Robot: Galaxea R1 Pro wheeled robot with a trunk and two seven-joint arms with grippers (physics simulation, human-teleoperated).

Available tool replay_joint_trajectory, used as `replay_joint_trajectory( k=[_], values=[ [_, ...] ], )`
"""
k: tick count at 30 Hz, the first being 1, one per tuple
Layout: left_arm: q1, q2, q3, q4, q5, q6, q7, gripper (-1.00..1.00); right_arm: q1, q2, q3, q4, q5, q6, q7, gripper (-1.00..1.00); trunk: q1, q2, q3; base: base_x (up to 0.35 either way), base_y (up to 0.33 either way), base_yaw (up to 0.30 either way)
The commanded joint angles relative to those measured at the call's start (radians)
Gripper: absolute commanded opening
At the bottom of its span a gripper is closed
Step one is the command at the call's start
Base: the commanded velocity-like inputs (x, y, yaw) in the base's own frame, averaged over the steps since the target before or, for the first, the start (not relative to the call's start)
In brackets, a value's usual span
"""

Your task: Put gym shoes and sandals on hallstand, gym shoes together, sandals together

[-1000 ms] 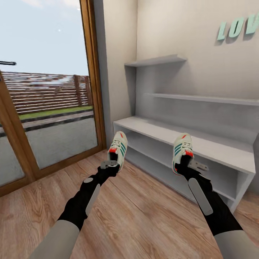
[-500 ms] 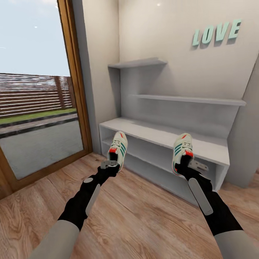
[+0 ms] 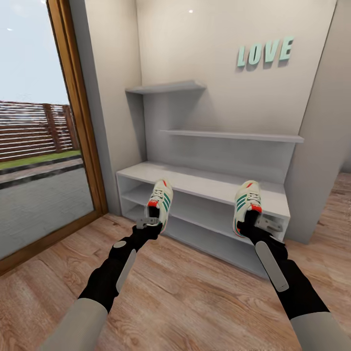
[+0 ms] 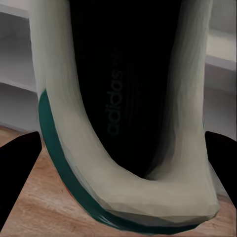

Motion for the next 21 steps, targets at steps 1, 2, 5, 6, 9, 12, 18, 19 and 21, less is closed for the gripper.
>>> replay_joint_trajectory(
  k=[1,2,5,6,9,12,18,19,21],
  values=[
    [0.000,0.000,0.000,-0.002,0.010,0.007,-0.001,-1.00,-0.001,-0.001,0.003,-0.001,-0.008,0.001,-0.009,-1.00,0.000,0.000,0.000,0.001,0.003,-0.269],
    [0.000,0.000,0.000,-0.002,0.010,0.007,-0.001,-1.00,-0.001,-0.001,0.003,-0.001,-0.008,0.001,-0.009,-1.00,0.000,0.000,0.000,0.001,0.002,-0.269],
    [0.000,0.000,0.000,-0.001,0.010,0.007,-0.001,-1.00,-0.001,-0.001,0.003,-0.001,-0.008,0.001,-0.009,-1.00,0.000,0.000,0.002,0.000,0.001,-0.269],
    [0.000,0.000,-0.001,-0.001,0.010,0.007,-0.001,-1.00,-0.001,-0.001,0.003,-0.001,-0.008,0.001,-0.009,-1.00,0.000,0.000,0.003,0.000,0.000,-0.269],
    [-0.001,0.000,0.000,-0.001,0.010,0.006,-0.001,-1.00,-0.001,-0.001,0.003,-0.001,-0.008,0.001,-0.009,-1.00,0.000,0.000,0.005,0.000,0.005,-0.269],
    [-0.001,0.000,0.000,-0.001,0.010,0.007,-0.001,-1.00,-0.001,-0.001,0.003,-0.001,-0.008,0.001,-0.009,-1.00,0.000,0.000,0.007,0.000,0.063,-0.269],
    [-0.001,0.000,-0.001,-0.002,0.010,0.007,-0.001,-1.00,-0.001,-0.001,0.003,-0.001,-0.008,0.001,-0.009,-1.00,0.000,0.000,0.011,0.000,0.080,-0.269],
    [-0.001,0.000,-0.001,-0.002,0.010,0.007,-0.001,-1.00,-0.001,-0.001,0.003,-0.001,-0.008,0.001,-0.009,-1.00,0.000,0.000,0.012,0.000,0.013,-0.269],
    [-0.001,0.000,0.000,-0.002,0.010,0.007,-0.001,-1.00,-0.001,-0.001,0.003,-0.001,-0.008,0.001,-0.010,-1.00,0.000,0.000,0.013,0.000,0.008,-0.269]
  ],
)
